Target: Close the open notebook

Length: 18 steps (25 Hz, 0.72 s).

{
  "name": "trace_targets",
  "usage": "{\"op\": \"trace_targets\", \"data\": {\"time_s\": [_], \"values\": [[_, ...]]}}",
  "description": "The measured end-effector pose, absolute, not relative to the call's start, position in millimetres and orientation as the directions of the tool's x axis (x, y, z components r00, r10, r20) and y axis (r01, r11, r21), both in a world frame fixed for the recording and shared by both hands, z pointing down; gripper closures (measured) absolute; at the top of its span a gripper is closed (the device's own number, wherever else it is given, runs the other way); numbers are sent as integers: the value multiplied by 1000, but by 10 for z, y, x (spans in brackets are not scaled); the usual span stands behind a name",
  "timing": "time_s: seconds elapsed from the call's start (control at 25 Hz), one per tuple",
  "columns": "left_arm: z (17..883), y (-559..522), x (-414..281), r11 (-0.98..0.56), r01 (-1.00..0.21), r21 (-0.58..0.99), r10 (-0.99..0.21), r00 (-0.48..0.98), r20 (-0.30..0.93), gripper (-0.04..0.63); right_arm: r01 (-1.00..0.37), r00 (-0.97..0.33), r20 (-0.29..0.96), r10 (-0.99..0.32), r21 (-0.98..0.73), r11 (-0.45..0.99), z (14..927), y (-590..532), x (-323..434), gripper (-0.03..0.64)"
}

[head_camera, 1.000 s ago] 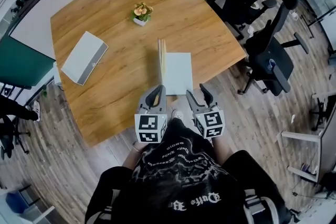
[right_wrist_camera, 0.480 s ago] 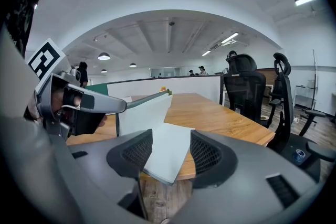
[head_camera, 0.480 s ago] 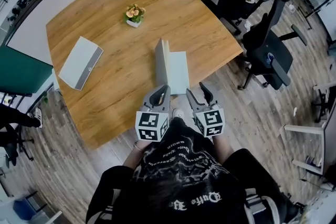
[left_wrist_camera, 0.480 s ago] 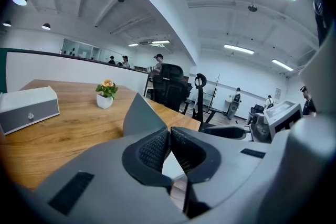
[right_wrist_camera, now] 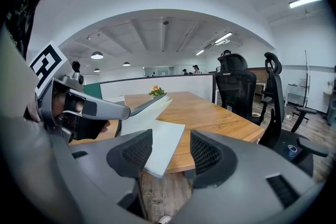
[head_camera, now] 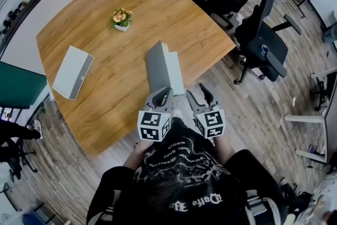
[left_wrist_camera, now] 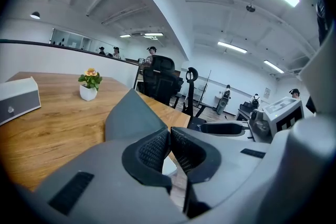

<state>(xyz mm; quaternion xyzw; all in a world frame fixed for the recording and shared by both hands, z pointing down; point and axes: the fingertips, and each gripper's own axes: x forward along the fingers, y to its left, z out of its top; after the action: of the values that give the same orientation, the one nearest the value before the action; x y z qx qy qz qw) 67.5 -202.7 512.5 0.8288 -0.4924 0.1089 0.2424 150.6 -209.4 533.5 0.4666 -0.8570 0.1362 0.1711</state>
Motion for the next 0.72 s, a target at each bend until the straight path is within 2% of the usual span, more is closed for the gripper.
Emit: {"op": "trace_targets", "data": {"time_s": [0.72], "values": [[5608,-2181,1188,-478,-827,297,-645,560,520,558,-895,-425,441,-790,-70,442,5434,-2120,1880,396]]}}
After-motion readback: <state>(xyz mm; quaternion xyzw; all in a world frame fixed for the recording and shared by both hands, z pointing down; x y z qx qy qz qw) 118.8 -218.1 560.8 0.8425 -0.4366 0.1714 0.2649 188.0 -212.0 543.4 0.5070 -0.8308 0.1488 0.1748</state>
